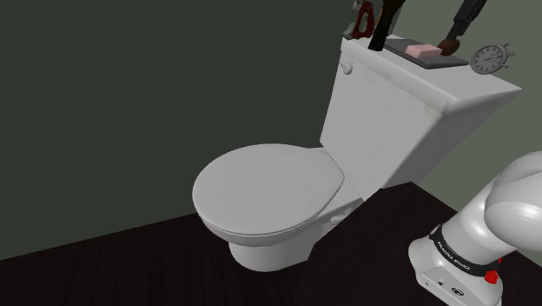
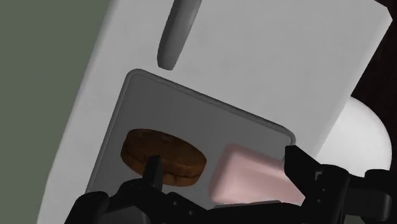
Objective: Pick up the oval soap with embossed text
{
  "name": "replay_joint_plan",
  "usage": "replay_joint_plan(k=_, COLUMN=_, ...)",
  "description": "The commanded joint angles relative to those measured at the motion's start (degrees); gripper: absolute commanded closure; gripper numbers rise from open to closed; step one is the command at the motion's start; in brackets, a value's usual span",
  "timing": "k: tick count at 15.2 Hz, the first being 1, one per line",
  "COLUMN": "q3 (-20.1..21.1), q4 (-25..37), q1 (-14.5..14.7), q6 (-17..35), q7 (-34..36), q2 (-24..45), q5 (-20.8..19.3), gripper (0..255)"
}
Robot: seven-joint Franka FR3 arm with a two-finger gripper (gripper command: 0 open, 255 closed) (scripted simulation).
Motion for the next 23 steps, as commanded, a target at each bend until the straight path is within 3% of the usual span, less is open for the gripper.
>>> replay_joint_plan(k=1, q3=-3.51, q4=5.20, q1=0.54, q6=-0.32, q7=-5.02, q2=4.90, q5=0.96, gripper=0)
replay_joint_plan(k=3, q3=-5.07, q4=7.56, q1=0.63, q6=-0.49, q7=-7.36, q2=7.22, q5=1.70, gripper=0)
replay_joint_plan(k=12, q3=-4.91, q4=0.10, q1=0.15, q6=5.35, q7=-6.50, q2=5.35, q5=0.63, gripper=0)
replay_joint_plan(k=13, q3=-4.93, q4=0.09, q1=0.12, q6=5.33, q7=-6.56, q2=5.31, q5=0.59, gripper=255)
replay_joint_plan(k=23, q3=-4.89, q4=1.02, q1=0.21, q6=4.59, q7=-6.59, q2=5.54, q5=0.75, gripper=255)
